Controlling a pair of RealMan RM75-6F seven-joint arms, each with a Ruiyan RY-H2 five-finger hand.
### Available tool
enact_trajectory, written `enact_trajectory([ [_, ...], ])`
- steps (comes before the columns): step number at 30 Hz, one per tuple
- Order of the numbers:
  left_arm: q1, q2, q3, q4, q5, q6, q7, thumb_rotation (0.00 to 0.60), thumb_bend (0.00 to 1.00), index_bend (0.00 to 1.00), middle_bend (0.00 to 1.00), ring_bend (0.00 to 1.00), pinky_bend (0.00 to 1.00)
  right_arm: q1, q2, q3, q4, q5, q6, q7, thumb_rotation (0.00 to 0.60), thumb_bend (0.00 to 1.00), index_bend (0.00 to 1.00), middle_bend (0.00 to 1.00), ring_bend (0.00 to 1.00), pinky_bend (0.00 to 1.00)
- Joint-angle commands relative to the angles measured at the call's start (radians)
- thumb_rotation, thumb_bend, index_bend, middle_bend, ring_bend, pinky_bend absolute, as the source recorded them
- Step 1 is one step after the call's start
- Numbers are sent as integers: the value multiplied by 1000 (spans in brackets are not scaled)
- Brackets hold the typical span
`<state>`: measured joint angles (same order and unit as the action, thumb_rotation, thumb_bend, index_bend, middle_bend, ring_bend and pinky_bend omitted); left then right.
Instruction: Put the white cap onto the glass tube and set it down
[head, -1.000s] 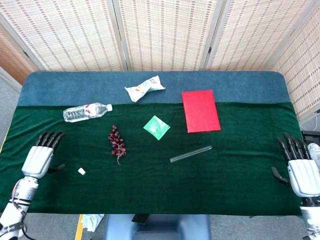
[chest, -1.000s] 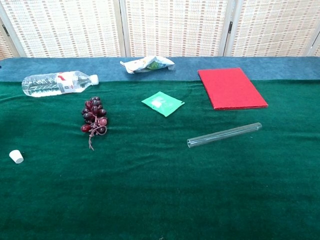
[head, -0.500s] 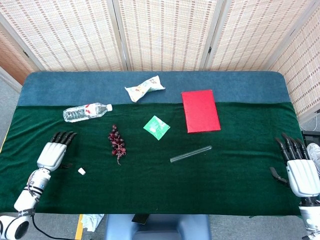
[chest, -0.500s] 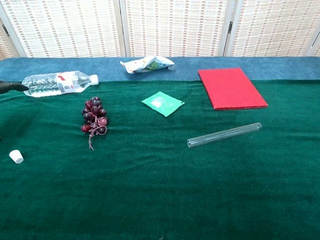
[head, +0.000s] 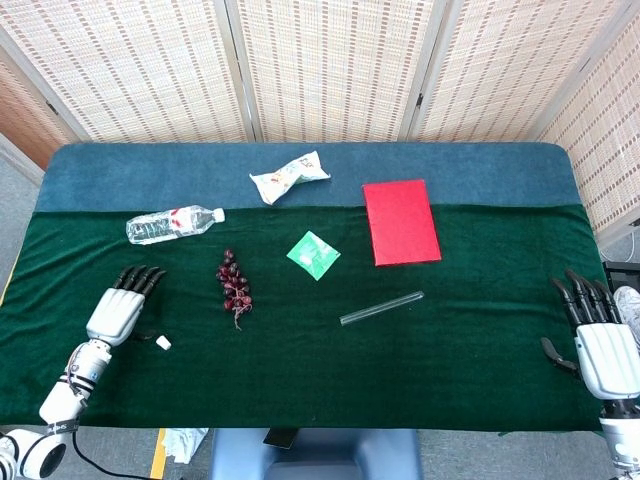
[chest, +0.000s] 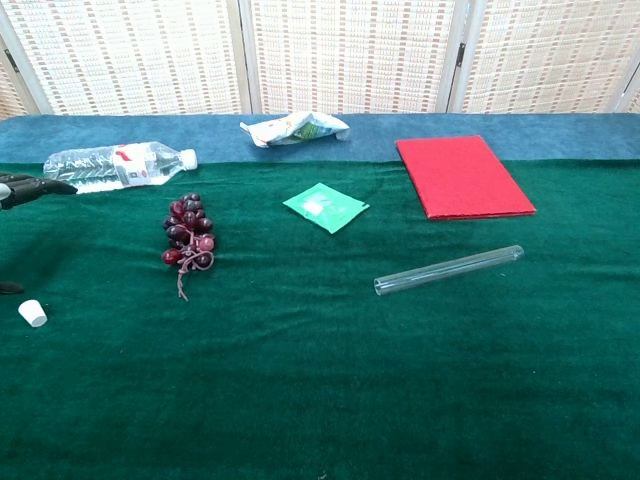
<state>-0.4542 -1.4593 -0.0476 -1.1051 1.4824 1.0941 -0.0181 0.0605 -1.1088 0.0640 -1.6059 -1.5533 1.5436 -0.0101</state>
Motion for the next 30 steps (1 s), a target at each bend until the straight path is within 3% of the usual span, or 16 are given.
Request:
enact_trajectory([
  [1,-2,-4,5,0,3,1,-7,600,133,0,95,41,0,-1,0,0,0,-2,2,1,600,359,0,0,5,0],
  [30,-17,-14,11,3,-18,-10,-6,600,133,0,95,42,0,-11,3,-3,2,-2,10,22,600,359,0,0,3,0],
])
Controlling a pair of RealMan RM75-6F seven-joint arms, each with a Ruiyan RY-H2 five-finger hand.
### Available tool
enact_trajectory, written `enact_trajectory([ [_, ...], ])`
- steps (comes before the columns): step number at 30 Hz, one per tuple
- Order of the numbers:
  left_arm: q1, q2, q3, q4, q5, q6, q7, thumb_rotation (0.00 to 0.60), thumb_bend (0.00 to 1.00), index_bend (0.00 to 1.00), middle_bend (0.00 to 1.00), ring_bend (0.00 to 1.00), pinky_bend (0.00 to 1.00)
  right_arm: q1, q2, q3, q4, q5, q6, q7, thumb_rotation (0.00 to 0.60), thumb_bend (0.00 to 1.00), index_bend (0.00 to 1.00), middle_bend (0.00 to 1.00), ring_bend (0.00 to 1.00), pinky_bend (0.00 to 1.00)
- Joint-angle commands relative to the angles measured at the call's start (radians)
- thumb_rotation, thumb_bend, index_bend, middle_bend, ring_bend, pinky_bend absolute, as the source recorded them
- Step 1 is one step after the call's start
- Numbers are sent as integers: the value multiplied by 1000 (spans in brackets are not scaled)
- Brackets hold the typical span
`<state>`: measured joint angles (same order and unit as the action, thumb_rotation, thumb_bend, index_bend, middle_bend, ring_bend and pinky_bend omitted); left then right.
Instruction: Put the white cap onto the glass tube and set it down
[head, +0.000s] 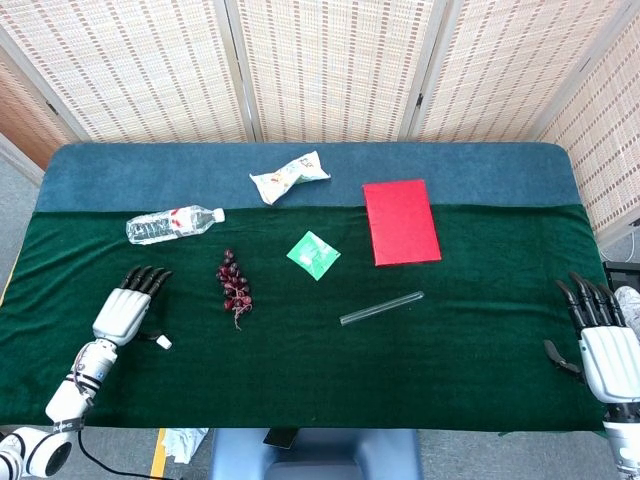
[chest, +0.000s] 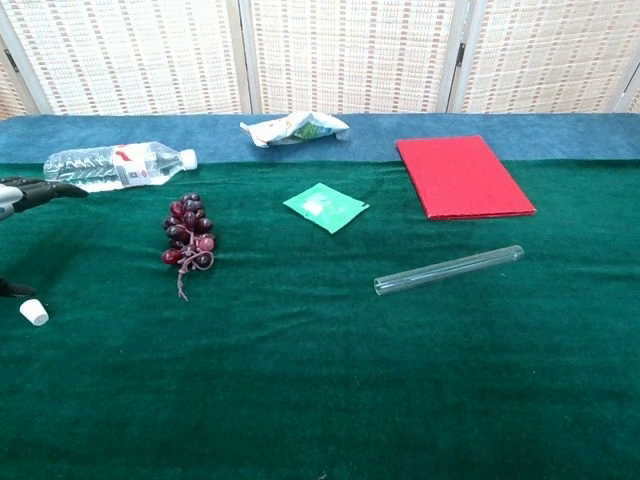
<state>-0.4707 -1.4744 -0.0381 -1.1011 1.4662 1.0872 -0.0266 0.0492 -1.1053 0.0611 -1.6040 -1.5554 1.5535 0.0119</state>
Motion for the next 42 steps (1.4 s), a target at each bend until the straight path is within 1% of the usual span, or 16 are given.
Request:
enact_trajectory([
  [1,-1,1,3,-1,-2,-5,6,600,132,0,95,42,0,0,0,1,0,0,0,0,600,359,0,0,2,0],
  [8,-3,-2,14,-9,-5,-22,24,600,132,1,95,42,0,-1,-1,1,5,1,1,6,600,358,0,0,3,0],
  [13,-4,4,13,-35,1,-7,32,600,132,1,95,42,0,-3,-1,1,7,3,2,10,600,359,0,0,2,0],
  [29,12,53,19,-184,-12,20,144,600,133,3,95,43,0,-6,-3,1,19,4,3,33,600,359,0,0,2,0],
  [37,24,66,15,-223,-30,33,175,600,132,4,95,43,0,-8,-4,0,26,0,7,46,600,359,0,0,2,0],
  [42,36,89,14,-252,-29,58,186,600,133,4,95,43,0,-10,-5,1,30,0,9,51,600,359,0,0,1,0],
])
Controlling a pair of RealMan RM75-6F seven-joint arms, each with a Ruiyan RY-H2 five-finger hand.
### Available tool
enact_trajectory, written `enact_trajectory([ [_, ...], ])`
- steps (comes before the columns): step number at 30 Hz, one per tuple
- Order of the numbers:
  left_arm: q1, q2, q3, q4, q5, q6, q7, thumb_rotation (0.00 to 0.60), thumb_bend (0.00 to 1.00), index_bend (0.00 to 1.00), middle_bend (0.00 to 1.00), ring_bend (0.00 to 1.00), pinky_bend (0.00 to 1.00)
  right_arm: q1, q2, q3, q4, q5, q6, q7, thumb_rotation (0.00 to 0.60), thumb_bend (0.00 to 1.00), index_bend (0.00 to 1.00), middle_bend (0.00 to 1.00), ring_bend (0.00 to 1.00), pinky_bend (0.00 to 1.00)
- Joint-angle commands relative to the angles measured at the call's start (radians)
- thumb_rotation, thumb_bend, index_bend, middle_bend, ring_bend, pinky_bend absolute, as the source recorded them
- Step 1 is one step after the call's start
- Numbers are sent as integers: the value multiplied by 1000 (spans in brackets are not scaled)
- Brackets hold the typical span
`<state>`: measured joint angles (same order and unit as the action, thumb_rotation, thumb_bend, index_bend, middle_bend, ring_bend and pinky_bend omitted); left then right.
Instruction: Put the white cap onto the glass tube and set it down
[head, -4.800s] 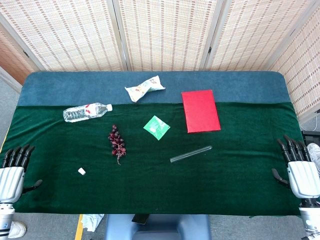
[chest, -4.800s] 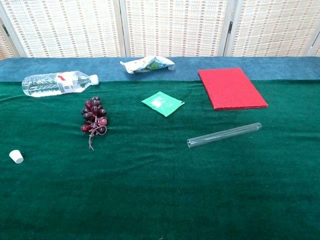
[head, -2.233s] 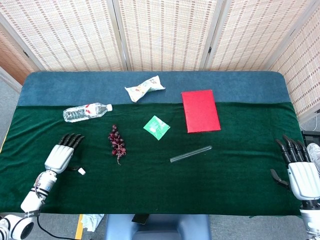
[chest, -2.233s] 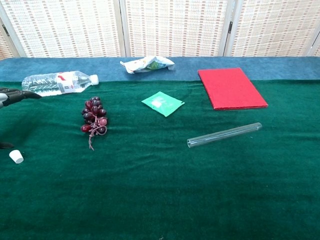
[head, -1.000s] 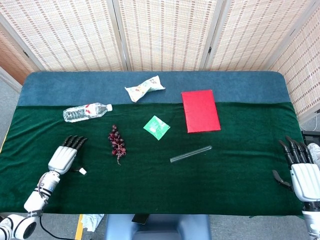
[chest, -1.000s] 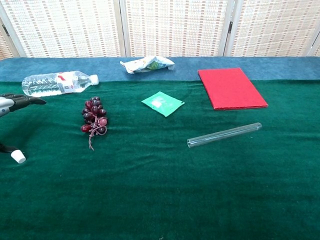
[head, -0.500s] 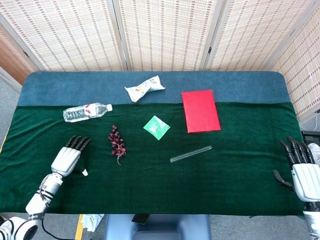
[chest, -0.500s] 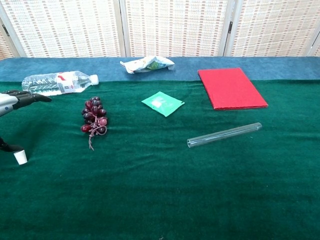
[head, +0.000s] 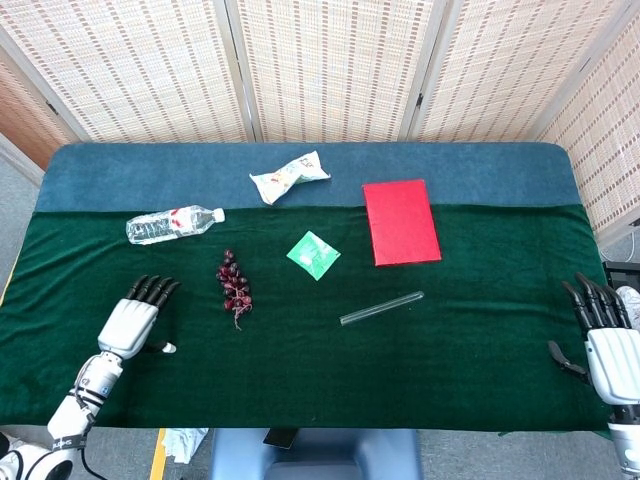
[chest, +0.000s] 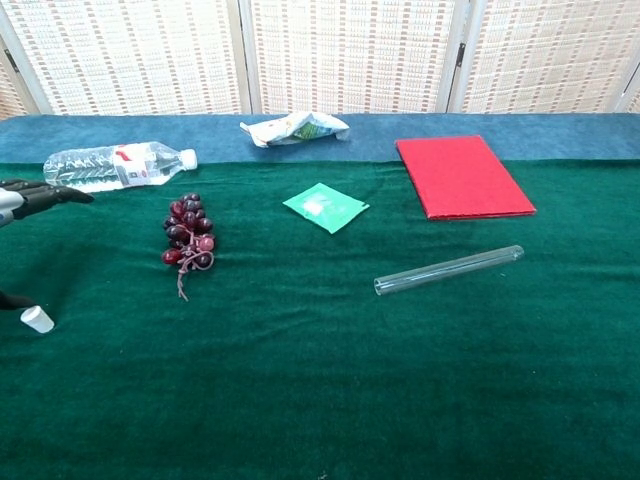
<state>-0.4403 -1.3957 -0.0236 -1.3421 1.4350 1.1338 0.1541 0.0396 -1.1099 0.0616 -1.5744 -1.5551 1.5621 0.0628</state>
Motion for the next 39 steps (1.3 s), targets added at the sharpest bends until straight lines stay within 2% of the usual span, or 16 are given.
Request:
enact_trajectory([
  [1,7,16,-2,-17,5,19,8,600,133,5,95,43,0,0,0,0,1,-2,2,0,600,359,0,0,2,0],
  [4,16,42,-6,-43,20,52,6,600,134,23,95,61,0,-1,1,0,1,-6,5,1,600,359,0,0,7,0],
  [6,20,68,-7,-65,40,76,-10,600,140,67,118,107,12,-1,2,0,0,-9,6,2,600,359,0,0,8,0],
  [10,21,114,-5,-101,77,103,-38,600,150,166,253,265,197,1,3,-1,-1,-15,7,2,600,359,0,0,5,0],
  [13,14,147,5,-128,101,95,-40,600,150,250,416,414,414,3,2,-2,-1,-20,7,3,600,359,0,0,4,0],
  [15,7,163,13,-146,109,78,-36,600,150,298,560,525,569,3,2,-3,0,-23,6,4,600,359,0,0,1,0],
  [19,1,171,22,-163,121,63,-36,600,147,312,728,650,688,1,2,-4,3,-23,9,8,600,359,0,0,0,0],
  [21,-2,168,29,-165,125,52,-43,600,140,319,847,746,765,0,3,-6,4,-25,10,12,600,360,0,0,0,0],
  [24,-10,167,39,-170,122,21,-49,600,137,328,975,861,862,-1,3,-7,6,-27,12,15,600,359,0,0,0,0],
  [26,-14,165,45,-176,120,2,-62,600,146,339,1000,913,913,-1,3,-9,8,-28,11,18,600,359,0,0,0,0],
  [28,-20,164,55,-185,119,-22,-104,600,199,351,1000,939,932,-1,1,-10,10,-28,10,21,600,359,0,0,0,0],
  [30,-25,158,63,-181,120,-42,-139,600,241,357,1000,946,934,-1,-1,-12,14,-28,8,23,600,359,0,0,0,0],
  [39,-27,87,79,-107,137,-51,-160,600,295,427,1000,946,934,-2,-1,-14,22,-29,7,32,600,359,0,0,0,0],
])
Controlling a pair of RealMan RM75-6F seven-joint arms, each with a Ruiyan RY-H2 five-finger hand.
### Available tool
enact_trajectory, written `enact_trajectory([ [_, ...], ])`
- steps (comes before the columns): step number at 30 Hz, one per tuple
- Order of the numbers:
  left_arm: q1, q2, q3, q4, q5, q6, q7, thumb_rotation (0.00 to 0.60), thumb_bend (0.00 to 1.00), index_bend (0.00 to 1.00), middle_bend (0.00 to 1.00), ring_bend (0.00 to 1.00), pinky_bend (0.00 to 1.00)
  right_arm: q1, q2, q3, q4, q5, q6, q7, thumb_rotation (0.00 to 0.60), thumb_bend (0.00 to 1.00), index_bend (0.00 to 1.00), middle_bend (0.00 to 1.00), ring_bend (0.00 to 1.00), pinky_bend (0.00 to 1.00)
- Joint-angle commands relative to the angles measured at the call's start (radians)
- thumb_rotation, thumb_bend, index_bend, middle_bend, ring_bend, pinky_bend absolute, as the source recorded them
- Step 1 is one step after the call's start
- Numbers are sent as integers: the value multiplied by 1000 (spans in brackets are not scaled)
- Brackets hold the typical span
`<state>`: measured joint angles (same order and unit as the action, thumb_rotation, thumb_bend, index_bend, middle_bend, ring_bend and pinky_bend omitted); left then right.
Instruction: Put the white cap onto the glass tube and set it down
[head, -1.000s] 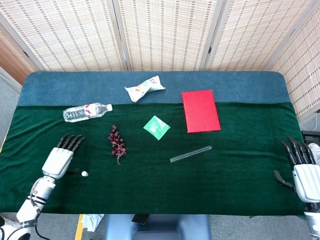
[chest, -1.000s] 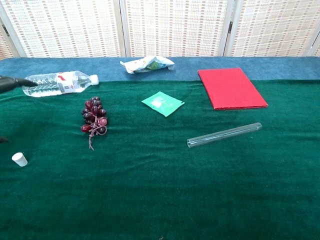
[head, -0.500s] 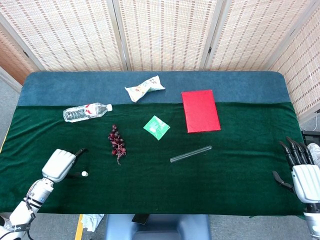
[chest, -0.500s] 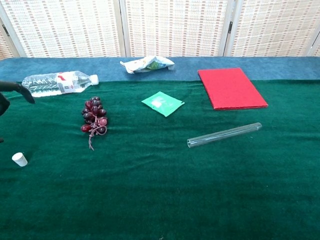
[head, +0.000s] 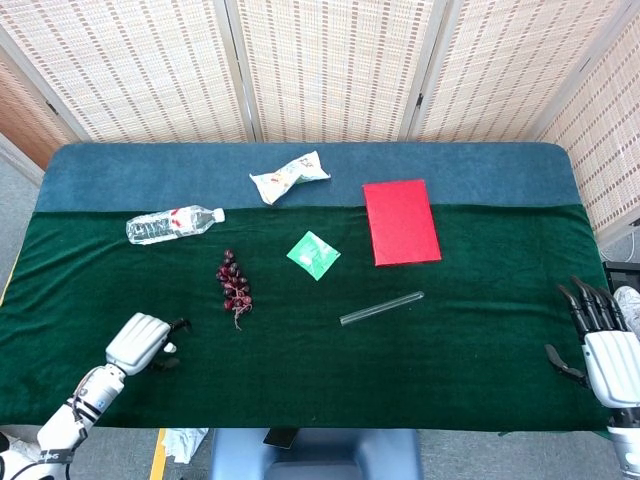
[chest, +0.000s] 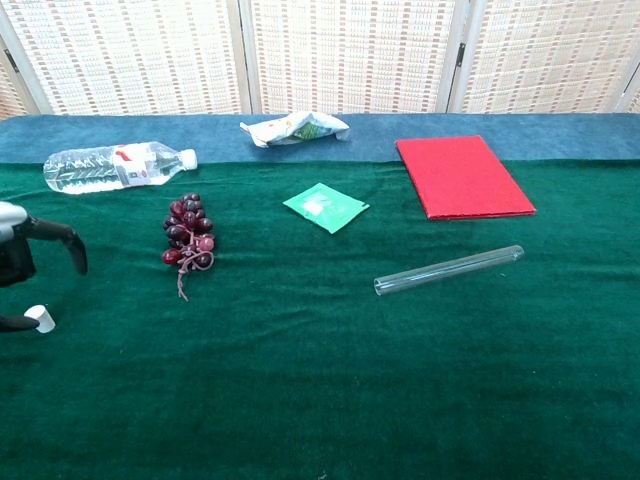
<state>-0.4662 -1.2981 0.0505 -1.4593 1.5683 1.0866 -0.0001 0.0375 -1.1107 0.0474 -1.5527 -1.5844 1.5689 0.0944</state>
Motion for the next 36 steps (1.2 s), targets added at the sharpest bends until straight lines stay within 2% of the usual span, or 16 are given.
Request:
enact_trajectory([
  [1,-1,-16,6,15,4,-5,-9,600,312,435,1000,946,934,0,0,0,1,0,-1,2,600,359,0,0,0,0],
  [6,-2,-33,9,42,-7,-19,-8,600,356,470,1000,946,934,1,-2,-1,7,-1,-2,8,600,359,0,0,1,0],
  [20,24,-44,12,85,-59,-27,14,600,354,469,1000,945,934,7,-6,0,11,0,-12,10,600,359,0,0,9,0],
  [36,16,-59,-2,106,-71,-39,9,600,359,501,1000,944,934,4,-5,-1,11,1,-6,11,600,360,0,0,8,0],
])
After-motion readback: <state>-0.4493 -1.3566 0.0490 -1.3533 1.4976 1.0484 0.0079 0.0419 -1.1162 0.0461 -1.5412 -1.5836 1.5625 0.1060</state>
